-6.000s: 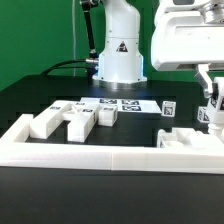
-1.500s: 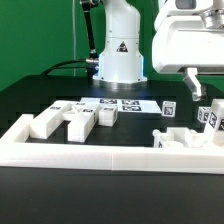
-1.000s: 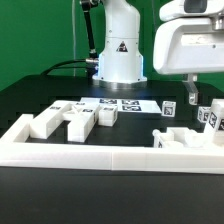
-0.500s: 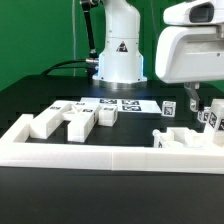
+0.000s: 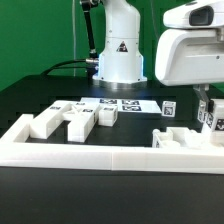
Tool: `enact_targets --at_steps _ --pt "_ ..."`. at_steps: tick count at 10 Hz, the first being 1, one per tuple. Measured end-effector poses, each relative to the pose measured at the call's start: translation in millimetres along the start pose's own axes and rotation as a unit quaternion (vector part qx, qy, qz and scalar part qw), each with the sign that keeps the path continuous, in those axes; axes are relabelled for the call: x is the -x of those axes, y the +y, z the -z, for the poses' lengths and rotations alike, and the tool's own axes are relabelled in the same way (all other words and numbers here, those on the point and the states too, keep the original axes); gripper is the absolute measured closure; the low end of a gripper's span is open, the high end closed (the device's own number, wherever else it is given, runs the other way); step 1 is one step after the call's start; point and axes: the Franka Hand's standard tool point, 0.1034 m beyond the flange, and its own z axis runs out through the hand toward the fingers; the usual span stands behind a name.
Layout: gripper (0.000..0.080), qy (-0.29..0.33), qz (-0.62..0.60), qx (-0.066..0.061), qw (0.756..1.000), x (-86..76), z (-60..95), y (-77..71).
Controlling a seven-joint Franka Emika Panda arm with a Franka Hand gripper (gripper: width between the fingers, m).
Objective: Assemble chair
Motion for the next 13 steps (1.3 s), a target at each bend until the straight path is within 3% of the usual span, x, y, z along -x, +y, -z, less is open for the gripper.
enact_targets --at_steps 5,8,13 --pt "0.0511 0.001 -0.126 -0.002 0.992 -0.1 -0.3 -1.0" --pt "0.0511 0.035 -0.269 -0.009 0.962 1.7 -0.5 -1.6" --pt "0.0505 0.05 -0.414 0.009 0.909 5.6 2.1 19.6"
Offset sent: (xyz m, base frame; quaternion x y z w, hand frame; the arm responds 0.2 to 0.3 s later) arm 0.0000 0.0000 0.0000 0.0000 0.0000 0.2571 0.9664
